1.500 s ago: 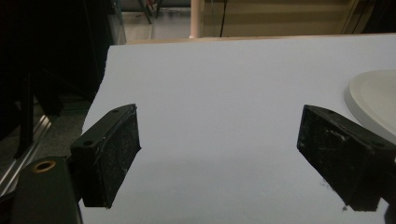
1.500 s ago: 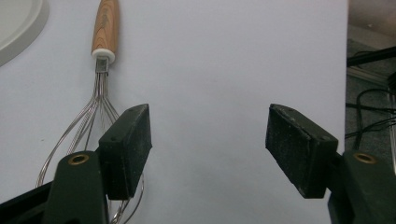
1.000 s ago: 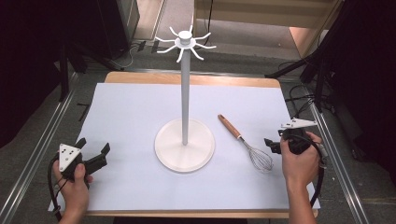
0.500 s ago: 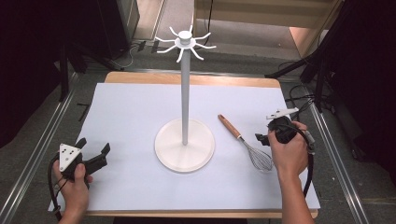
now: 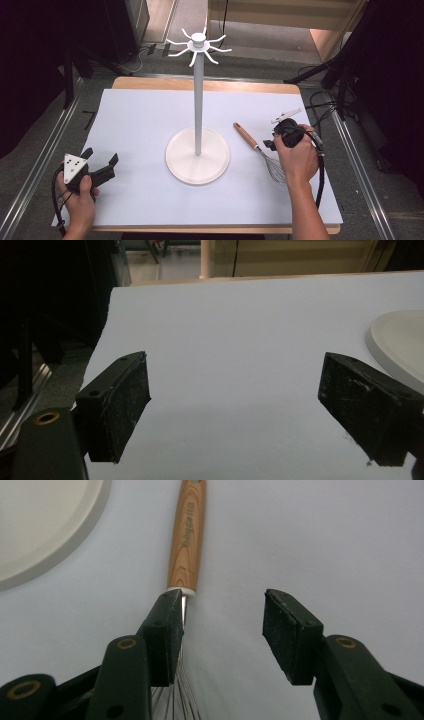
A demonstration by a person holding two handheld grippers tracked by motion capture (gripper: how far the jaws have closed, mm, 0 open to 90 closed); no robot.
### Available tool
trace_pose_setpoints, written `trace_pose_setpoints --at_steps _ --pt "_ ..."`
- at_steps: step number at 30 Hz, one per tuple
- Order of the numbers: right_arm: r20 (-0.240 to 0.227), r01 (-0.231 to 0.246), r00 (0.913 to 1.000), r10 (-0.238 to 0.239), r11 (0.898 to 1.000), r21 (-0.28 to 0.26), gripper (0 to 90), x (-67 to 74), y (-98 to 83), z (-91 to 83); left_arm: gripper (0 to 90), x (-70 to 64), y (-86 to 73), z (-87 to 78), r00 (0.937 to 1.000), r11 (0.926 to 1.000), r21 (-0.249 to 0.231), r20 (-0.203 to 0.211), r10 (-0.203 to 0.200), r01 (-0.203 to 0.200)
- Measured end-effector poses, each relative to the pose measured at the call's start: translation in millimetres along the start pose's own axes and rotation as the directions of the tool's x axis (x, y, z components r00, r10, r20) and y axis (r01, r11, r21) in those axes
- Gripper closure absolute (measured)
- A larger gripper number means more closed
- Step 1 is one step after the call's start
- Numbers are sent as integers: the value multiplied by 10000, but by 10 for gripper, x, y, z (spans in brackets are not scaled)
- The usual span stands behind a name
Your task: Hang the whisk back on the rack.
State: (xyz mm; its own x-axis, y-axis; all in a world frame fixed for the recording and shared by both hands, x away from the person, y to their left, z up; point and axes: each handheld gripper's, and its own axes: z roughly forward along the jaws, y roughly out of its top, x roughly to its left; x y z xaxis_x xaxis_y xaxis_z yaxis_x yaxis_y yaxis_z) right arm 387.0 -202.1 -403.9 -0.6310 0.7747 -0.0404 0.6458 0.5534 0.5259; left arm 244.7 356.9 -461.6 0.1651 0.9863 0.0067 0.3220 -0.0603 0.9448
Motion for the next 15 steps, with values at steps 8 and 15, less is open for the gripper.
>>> trace_pose_setpoints --at_steps 8,15 --pt "-347 116 9993 -105 9994 320 564 31 120 71 140 -2 0 1 10000 10000 5 6 18 -18" --pt "-474 188 9988 -150 9967 795 597 42 225 123 140 -5 0 4 10000 10000 14 11 37 -37"
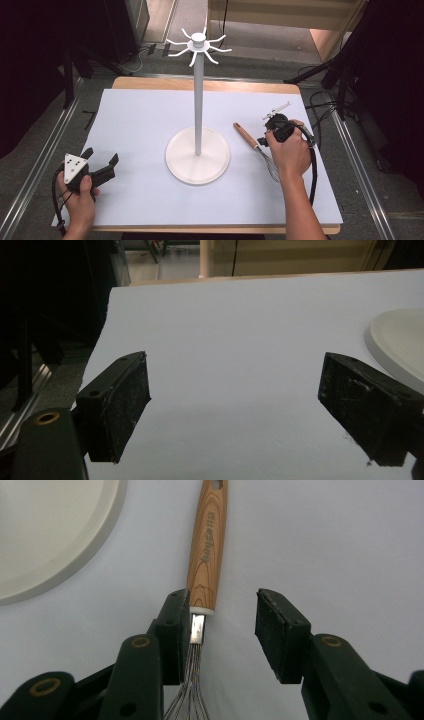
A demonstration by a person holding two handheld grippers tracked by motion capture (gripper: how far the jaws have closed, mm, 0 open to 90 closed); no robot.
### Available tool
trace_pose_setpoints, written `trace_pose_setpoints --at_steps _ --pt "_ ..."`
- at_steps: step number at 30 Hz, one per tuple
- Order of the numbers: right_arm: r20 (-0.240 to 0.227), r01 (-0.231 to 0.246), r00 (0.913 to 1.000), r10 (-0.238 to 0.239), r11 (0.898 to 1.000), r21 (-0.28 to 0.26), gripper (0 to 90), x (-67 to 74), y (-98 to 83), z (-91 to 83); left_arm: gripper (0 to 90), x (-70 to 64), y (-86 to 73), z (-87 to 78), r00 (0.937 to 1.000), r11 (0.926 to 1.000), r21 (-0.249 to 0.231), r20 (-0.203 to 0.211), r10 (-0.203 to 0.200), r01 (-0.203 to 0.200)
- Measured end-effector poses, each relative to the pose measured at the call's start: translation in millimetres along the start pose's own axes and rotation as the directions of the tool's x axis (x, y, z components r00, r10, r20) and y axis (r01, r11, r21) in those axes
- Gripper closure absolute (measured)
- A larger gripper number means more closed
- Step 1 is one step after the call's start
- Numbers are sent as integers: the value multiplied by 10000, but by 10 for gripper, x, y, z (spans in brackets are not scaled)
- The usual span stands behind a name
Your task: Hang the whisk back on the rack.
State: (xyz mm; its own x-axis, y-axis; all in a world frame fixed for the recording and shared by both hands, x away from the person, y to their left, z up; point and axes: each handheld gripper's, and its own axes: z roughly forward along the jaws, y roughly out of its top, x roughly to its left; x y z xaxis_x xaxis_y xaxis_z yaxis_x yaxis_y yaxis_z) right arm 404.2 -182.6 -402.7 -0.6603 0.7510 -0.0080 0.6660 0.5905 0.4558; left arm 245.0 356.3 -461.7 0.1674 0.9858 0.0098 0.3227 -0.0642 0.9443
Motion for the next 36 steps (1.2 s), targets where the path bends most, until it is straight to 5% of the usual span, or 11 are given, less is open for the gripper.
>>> trace_pose_setpoints --at_steps 17,36 --pt "-300 -92 9995 137 9891 1472 607 47 240 216 140 1 1 2 10000 10000 40 2 -8 8" --pt "-407 -407 9978 515 9721 2312 646 22 297 446 141 -1 3 5 10000 10000 54 33 12 -12"
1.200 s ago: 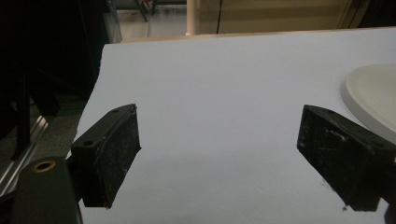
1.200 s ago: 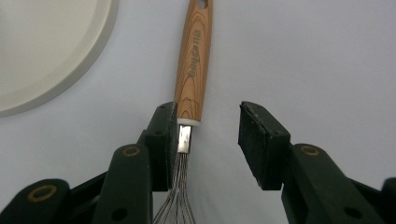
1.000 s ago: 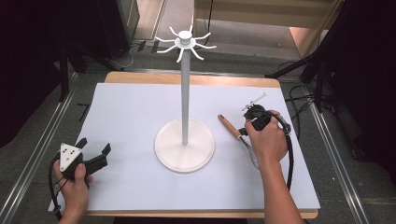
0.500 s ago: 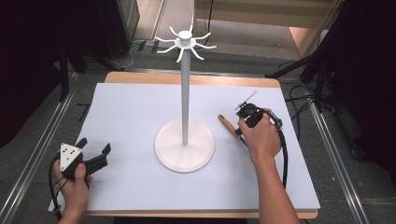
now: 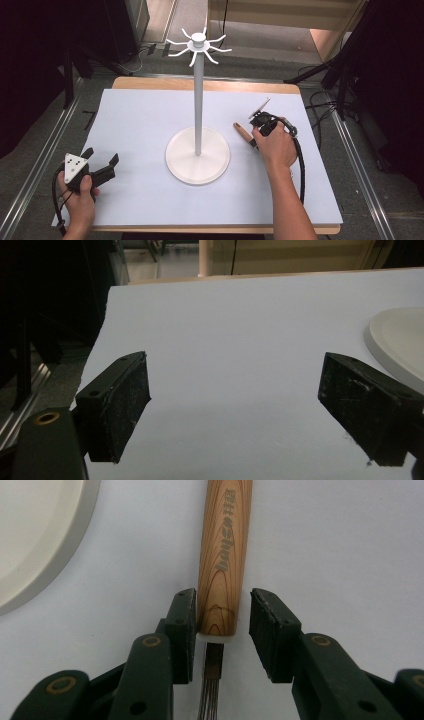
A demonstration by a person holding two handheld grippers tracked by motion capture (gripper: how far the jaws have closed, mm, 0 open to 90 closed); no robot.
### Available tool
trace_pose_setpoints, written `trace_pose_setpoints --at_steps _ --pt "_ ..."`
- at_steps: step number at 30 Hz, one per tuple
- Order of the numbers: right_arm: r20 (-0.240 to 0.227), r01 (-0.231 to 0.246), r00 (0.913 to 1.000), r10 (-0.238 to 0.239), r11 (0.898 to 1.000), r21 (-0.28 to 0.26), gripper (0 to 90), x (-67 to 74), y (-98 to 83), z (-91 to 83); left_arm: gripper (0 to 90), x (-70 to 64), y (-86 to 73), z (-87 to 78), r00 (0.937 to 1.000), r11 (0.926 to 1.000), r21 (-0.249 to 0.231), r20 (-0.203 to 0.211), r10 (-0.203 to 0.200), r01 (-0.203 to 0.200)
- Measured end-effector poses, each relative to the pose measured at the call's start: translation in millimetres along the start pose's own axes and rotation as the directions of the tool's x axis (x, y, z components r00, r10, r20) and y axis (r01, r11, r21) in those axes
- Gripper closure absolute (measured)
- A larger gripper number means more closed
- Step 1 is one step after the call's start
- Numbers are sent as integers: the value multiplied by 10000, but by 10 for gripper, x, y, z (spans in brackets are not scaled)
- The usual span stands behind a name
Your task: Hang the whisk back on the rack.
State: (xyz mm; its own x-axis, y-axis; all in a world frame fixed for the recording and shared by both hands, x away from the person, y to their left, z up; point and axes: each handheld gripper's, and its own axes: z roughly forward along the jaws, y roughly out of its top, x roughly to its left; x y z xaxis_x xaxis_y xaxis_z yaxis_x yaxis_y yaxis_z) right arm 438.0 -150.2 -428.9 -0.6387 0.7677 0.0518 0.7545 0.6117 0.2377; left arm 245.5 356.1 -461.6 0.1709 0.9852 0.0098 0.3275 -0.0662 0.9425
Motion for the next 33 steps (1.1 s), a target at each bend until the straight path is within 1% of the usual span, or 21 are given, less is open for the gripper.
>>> trace_pose_setpoints --at_steps 5,8,14,16,18,19,21,25,29,30,33 --pt "-113 -118 9999 121 9995 284 649 4 20 61 140 0 0 0 10000 10000 -11 3 1 -1" --pt "-154 -184 9997 190 9991 391 669 1 30 94 141 -1 -1 1 10000 10000 -19 -4 3 -3" --pt "-114 -143 9998 147 9993 353 684 3 34 120 141 -1 0 0 10000 10000 1 1 4 -4" --pt "-132 -197 9997 202 9992 339 692 0 28 114 141 -1 0 1 10000 10000 -9 3 4 -4" --pt "-144 -293 9995 297 9993 246 695 -2 17 116 141 -1 0 1 10000 10000 2 -2 5 -5" --pt "-161 -233 9996 236 9996 178 695 -12 9 117 141 -1 -1 1 10000 10000 -12 7 1 -1" --pt "-249 -353 9991 356 9993 117 697 -10 -6 114 141 0 -1 2 10000 10000 -9 0 5 -5" --pt "-347 -168 9993 167 9999 -27 697 -16 -27 114 141 -2 0 1 10000 10000 18 -6 11 -11" --pt "-382 -267 9989 261 9995 -151 698 -3 -36 90 141 -3 0 4 10000 10000 -2 -19 2 -2" --pt "-368 -169 9992 162 9997 -202 698 -9 -38 83 141 -5 1 5 10000 10000 28 -67 17 -17" --pt "-416 -158 9990 142 9991 -385 698 -1 -48 52 144 -18 2 10 9998 9999 111 -154 122 -121"
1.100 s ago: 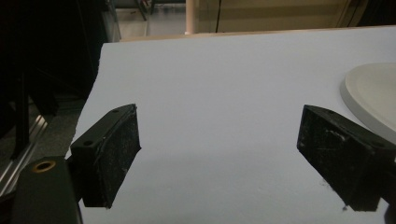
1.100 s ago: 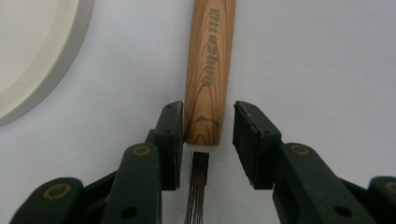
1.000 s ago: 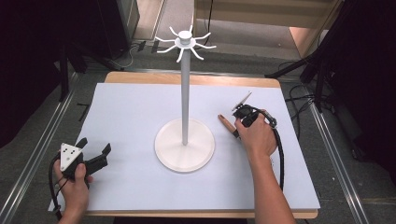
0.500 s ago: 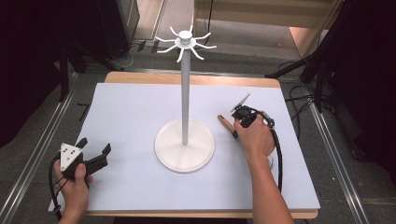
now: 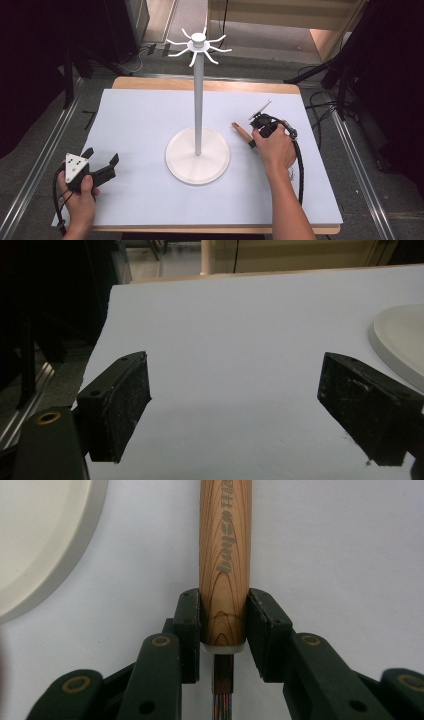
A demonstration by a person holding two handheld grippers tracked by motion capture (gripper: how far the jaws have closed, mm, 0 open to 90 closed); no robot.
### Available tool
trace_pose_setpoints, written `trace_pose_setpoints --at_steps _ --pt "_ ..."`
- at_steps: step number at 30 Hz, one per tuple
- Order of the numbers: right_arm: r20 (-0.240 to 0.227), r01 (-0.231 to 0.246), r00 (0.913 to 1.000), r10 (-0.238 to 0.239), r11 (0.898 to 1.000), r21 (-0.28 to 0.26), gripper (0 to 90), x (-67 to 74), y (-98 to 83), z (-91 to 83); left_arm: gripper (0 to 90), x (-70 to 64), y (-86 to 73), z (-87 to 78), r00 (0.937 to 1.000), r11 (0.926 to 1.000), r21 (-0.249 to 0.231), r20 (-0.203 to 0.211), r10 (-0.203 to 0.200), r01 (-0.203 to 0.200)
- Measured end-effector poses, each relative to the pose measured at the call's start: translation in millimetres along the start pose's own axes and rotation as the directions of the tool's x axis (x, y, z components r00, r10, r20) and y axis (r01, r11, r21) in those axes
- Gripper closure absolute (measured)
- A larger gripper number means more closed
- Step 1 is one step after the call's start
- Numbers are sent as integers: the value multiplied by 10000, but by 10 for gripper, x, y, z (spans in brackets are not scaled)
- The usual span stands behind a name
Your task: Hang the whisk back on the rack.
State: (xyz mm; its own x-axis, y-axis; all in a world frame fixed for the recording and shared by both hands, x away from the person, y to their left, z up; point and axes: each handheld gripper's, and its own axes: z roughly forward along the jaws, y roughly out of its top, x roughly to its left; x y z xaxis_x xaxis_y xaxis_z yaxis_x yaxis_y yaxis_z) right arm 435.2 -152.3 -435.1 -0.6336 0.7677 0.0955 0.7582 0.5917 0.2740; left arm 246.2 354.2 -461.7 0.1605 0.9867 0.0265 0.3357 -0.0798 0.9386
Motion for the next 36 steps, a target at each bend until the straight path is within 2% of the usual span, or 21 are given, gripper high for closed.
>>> trace_pose_setpoints --at_steps 6,12,18,21,26,28,31,34,36 --pt "-237 146 9996 -162 9979 -625 698 10 -26 -111 144 -1 0 3 10000 10000 -4 -58 -36 36" --pt "-411 346 9983 -403 9906 -1323 699 15 -60 -219 144 2 1 4 10000 10000 -3 -53 -33 33" --pt "-848 341 9949 -548 9729 -2285 699 55 -90 -352 144 1 1 5 10000 10000 8 -75 -41 41" --pt "-781 347 9953 -568 9652 -2593 700 83 -97 -401 144 1 0 6 10000 10000 1 -75 -61 61" --pt "-930 462 9925 -796 9470 -3180 701 111 -104 -446 144 14 2 3 9998 9999 18 -65 -167 167" --pt "-1068 435 9906 -856 9368 -3472 700 120 -109 -463 144 15 3 3 9998 9998 21 -66 -184 184" --pt "-1086 478 9891 -990 9156 -3993 702 141 -123 -512 144 15 2 4 9997 9998 9 -76 -212 213" --pt "-1166 508 9869 -1112 9016 -4296 702 164 -141 -566 144 18 2 4 9997 9997 18 -81 -243 243" --pt "-1253 470 9853 -1164 8887 -4560 703 177 -156 -608 144 19 2 4 9997 9997 19 -83 -249 249"
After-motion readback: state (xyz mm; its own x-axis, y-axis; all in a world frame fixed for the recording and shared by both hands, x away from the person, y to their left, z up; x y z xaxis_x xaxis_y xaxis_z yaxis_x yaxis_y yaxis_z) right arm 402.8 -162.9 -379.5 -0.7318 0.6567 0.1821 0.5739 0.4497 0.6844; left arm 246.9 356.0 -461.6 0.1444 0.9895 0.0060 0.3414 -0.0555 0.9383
